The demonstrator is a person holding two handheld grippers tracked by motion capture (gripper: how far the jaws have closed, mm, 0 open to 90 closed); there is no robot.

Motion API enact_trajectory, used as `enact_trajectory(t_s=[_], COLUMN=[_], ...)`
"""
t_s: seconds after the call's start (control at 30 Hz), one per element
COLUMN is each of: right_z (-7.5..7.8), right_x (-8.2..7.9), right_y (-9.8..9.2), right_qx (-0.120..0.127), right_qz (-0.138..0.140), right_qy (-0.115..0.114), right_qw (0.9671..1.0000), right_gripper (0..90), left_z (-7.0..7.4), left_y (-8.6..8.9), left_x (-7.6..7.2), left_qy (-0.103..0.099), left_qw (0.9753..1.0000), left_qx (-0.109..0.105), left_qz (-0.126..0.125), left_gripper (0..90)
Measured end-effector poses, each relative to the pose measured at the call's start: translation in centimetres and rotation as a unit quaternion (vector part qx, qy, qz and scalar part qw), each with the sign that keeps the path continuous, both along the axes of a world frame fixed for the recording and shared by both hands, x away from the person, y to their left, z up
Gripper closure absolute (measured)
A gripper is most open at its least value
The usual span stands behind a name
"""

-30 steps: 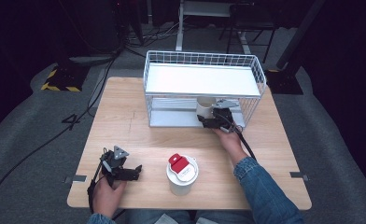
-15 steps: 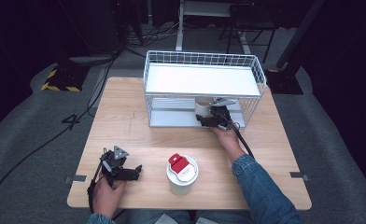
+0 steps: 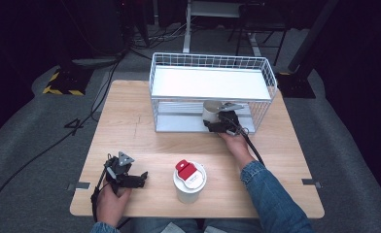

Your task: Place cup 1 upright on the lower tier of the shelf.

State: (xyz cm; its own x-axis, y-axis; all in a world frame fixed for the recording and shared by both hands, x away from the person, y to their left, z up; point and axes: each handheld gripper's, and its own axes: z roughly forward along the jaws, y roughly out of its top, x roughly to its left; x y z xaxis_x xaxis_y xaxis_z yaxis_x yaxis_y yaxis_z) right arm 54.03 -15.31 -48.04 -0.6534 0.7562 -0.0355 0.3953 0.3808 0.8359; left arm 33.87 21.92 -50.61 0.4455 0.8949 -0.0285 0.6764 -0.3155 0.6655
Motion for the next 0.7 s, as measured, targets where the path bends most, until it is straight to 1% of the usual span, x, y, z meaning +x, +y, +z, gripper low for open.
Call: enact_trajectory(t_s=[0.07,0.23,0.3,0.33,0.47,0.53,0.57,0.7], right_z=[0.0,-0.2,-0.2,-0.2,0.0,0.2,0.3,0.7], right_x=[0.0,0.1,0.1,0.1,-0.1,-0.3,-0.5,-1.3], right_y=[0.0,-0.1,-0.2,-0.3,-0.4,-0.5,-0.5,-0.6], right_qx=[-0.002,-0.006,-0.006,-0.002,0.001,0.001,0.004,-0.002], right_qz=[0.001,-0.002,-0.002,-0.003,-0.006,-0.006,-0.007,-0.005], right_qy=[0.000,0.003,0.003,0.004,0.002,-0.001,0.003,-0.009], right_qw=[1.0000,1.0000,1.0000,1.0000,1.0000,1.0000,1.0000,0.9999], right_gripper=[22.8,18.0,15.7,15.4,14.4,14.4,14.4,14.4], left_z=[0.0,0.0,0.0,0.0,0.0,0.0,0.0,0.0], left_y=[0.0,0.0,0.0,0.0,0.0,0.0,0.0,0.0], left_x=[0.0,0.0,0.0,0.0,0.0,0.0,0.0,0.0], left_qy=[0.000,0.000,0.000,0.000,0.000,0.000,0.000,0.000], left_qw=[1.0000,1.0000,1.0000,1.0000,1.0000,1.0000,1.0000,1.0000], left_qx=[0.000,0.000,0.000,0.000,0.000,0.000,0.000,0.000], left_qz=[0.000,0.000,0.000,0.000,0.000,0.000,0.000,0.000], left_gripper=[0.2,0.3,0.3,0.2,0.2,0.3,0.3,0.3])
